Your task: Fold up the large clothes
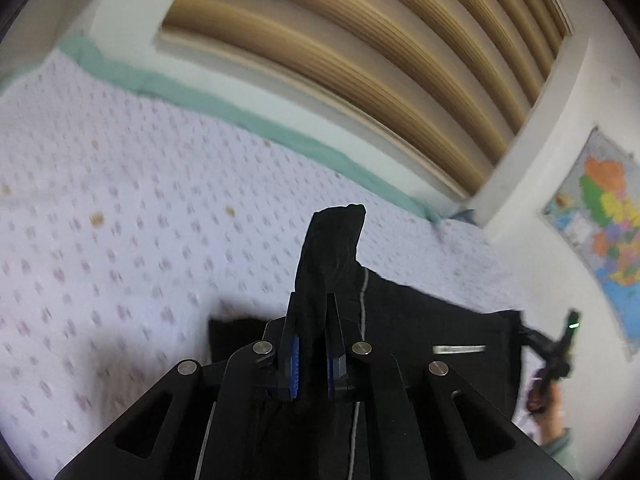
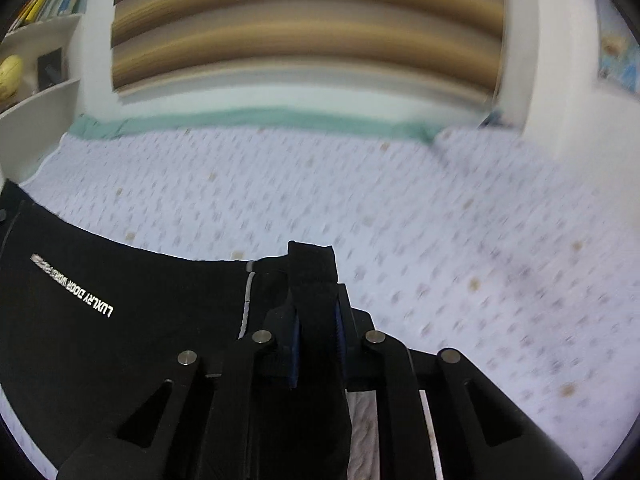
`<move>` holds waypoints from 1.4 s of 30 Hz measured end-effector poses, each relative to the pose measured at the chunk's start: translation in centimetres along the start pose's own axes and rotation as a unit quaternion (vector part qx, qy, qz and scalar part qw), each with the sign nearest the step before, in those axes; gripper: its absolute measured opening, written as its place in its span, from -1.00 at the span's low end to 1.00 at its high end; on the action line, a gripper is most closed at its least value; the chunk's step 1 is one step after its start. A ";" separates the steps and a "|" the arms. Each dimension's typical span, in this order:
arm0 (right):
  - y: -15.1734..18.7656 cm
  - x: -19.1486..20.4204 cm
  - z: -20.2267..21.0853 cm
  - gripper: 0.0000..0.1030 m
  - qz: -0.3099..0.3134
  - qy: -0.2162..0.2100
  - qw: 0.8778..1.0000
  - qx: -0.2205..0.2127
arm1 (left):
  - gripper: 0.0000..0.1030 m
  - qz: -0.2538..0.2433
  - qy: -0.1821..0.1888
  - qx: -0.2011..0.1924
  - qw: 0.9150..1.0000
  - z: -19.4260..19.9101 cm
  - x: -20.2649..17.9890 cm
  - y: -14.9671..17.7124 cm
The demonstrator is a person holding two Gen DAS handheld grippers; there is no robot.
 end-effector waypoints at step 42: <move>9.3 10.4 4.2 0.71 -0.078 -0.101 0.990 0.060 | 0.16 -0.087 -0.073 0.121 0.986 -7.9 -11.3 14.2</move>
Point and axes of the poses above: each gripper's, at about its wrist camera, not at the fingertips, and z roughly against the way its jaws point, x to its left, y to its underside, the point moved 7 cm from there along -z, roughly the way its jaws point, and after that the axes turned 11 degrees about x, right-handed, at the moved point
